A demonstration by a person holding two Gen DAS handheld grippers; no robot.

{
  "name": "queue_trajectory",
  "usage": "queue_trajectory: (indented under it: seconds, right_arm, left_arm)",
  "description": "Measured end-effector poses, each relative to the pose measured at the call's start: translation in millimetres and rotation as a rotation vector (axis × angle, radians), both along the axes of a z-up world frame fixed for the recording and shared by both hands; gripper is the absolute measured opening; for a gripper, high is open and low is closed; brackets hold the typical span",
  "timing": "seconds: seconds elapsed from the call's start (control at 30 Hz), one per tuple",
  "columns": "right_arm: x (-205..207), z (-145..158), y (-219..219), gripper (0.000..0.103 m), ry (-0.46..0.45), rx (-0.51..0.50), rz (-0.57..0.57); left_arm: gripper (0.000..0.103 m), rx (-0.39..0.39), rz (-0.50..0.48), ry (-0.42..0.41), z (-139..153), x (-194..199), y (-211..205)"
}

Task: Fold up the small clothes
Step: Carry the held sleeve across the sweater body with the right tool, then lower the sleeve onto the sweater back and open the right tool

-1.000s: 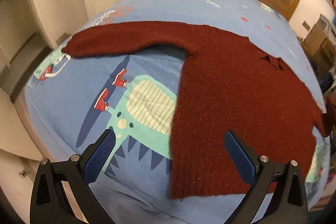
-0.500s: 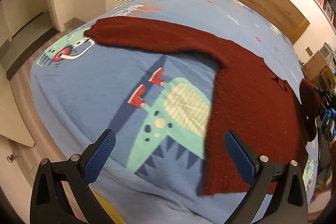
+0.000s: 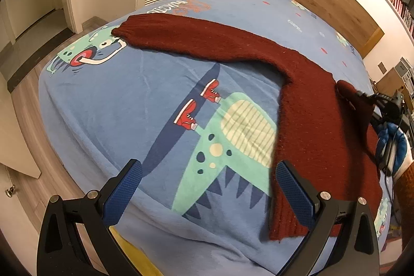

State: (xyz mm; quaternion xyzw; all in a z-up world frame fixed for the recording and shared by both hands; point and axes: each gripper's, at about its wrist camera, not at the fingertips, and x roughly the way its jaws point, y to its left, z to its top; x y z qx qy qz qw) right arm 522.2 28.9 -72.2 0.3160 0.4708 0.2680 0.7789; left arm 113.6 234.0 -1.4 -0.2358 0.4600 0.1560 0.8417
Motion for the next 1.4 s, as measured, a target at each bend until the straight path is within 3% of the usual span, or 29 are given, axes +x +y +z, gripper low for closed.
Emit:
queue_trajectory:
  seconds: [0.33, 0.53, 0.63, 0.7, 0.83, 1.03, 1.2, 1.4]
  right_arm:
    - [-32.0, -26.6, 66.5, 0.010, -0.047, -0.298, 0.163]
    - [-42.8, -36.7, 84.6, 0.015, -0.065, -0.433, 0.228]
    - [-43.5, -33.6, 89.7, 0.025, -0.080, -0.452, 0.240]
    - [-47.2, -31.3, 94.1, 0.038, -0.095, -0.465, 0.268]
    - [-75.1, -20.4, 94.9, 0.039, -0.141, -0.477, 0.328]
    - [-79.4, 3.7, 69.7, 0.041, -0.222, -0.512, 0.259]
    - [-76.3, -8.6, 64.2, 0.044, -0.190, -0.525, 0.211]
    - [-100.2, -28.5, 92.5, 0.046, -0.165, -0.501, 0.336]
  left_arm:
    - [0.102, 0.007, 0.000, 0.005, -7.3, -1.2, -0.5]
    - [0.102, 0.067, 0.000, -0.007, -4.0, -0.7, -5.7]
    - [0.102, 0.055, -0.025, -0.016, -3.6, 2.0, -10.2]
    - [0.102, 0.044, -0.048, -0.012, -3.7, 5.9, -14.4]
    - [0.102, 0.032, -0.077, 0.002, -5.5, 13.6, -20.6]
    - [0.102, 0.014, -0.087, 0.000, -10.2, 19.4, -21.8]
    - [0.102, 0.014, -0.098, 0.000, -10.9, 22.6, -25.5]
    - [0.102, 0.027, -0.090, 0.003, -10.5, 21.6, -22.6]
